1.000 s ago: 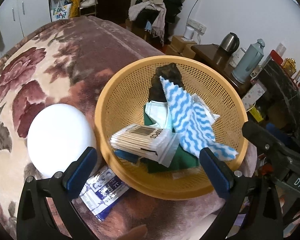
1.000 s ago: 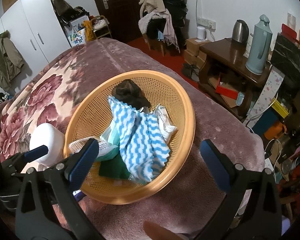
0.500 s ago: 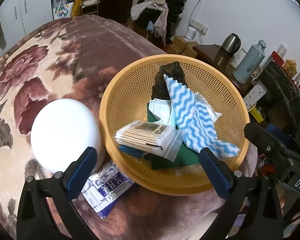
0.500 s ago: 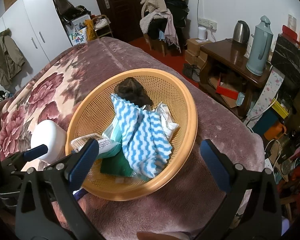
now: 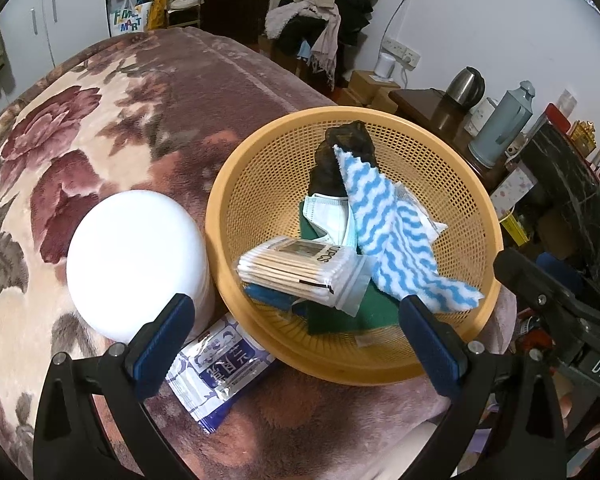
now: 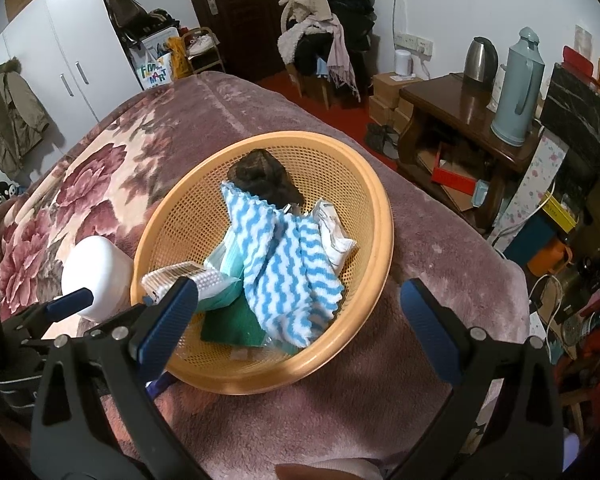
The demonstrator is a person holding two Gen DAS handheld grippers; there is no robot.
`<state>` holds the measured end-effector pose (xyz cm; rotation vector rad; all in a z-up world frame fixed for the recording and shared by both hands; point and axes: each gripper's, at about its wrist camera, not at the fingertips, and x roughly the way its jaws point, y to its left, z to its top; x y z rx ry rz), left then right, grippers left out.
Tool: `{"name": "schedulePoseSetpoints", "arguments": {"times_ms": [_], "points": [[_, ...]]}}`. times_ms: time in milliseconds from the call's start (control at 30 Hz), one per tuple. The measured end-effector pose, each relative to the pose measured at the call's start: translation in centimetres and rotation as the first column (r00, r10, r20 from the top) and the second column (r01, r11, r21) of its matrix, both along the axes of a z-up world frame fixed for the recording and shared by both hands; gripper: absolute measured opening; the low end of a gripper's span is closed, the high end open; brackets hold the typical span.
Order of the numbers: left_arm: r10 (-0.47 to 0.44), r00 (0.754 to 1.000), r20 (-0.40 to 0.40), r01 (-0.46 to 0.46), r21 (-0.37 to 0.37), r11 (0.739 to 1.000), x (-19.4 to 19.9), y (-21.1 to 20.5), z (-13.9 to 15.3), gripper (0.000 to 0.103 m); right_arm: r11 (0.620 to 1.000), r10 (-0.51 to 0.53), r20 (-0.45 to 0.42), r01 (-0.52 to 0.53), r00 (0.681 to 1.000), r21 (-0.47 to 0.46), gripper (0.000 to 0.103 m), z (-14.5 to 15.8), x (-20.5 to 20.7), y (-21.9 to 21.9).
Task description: Organize soft objects
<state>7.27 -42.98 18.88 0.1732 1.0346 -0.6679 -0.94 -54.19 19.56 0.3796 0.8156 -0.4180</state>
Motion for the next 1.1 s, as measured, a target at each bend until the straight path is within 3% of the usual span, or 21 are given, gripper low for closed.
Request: {"name": "schedulePoseSetpoints", "arguments": {"times_ms": [567, 1100], "points": [[0.012, 1.0, 0.005, -0.012, -0.013, 1.0, -0.7, 1.5, 0.7, 0.102, 1.0, 0.006, 0.002, -0.006, 1.0, -0.01, 0.102, 0.5, -0.6, 1.0], [0.053, 0.998, 0.032, -0.051, -0.053, 0.997, -1.9, 6.6, 1.7, 0.102, 0.997, 0.063, 0.009, -0.062, 0.998, -0.039, 0.102, 1.4, -0.4, 5.2]]}}
